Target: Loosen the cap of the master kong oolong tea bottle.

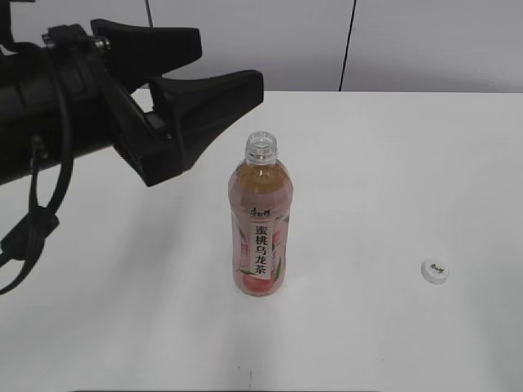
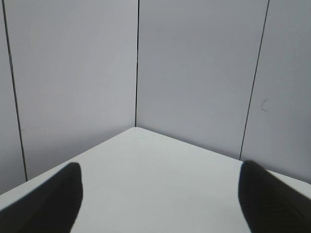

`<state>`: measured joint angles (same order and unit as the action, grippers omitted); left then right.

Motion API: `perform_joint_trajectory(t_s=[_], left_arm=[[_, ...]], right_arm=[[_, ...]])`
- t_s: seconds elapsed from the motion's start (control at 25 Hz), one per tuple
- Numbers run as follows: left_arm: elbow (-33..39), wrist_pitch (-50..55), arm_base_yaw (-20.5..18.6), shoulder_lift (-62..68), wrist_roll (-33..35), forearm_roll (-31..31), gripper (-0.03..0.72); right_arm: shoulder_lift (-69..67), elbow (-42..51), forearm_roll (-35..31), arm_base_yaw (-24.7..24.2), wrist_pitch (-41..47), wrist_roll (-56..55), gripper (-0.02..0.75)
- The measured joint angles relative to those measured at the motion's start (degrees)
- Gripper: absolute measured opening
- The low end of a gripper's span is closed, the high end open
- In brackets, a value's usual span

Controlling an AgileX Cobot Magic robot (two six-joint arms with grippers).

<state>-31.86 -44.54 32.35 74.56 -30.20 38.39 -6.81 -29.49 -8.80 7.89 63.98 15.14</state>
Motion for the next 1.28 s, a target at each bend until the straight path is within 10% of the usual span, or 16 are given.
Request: perform_joint_trajectory(t_s=[0.44,0.68,0.96,1.28], left_arm=[[0.0,11.8,0.0,-8.8,-8.7,8.6,0.587],[0.0,20.7,0.5,-14.8,-3.8,-4.0,0.584],[0.2,45.7,7.5,-25.7,25.7,-29.2,0.584],[-2.1,77.9,10.3,-49.4,28.6,-35.3,0.583]], right_arm=[[0.0,0.0,0.0,0.0,0.0,0.0,0.550],[0.0,0.0,0.0,0.0,-0.1,0.0,0.550],[0.0,0.0,0.0,0.0,-0.1,0.0,0.549],[0.0,0.0,0.0,0.0,-0.1,0.0,0.549]])
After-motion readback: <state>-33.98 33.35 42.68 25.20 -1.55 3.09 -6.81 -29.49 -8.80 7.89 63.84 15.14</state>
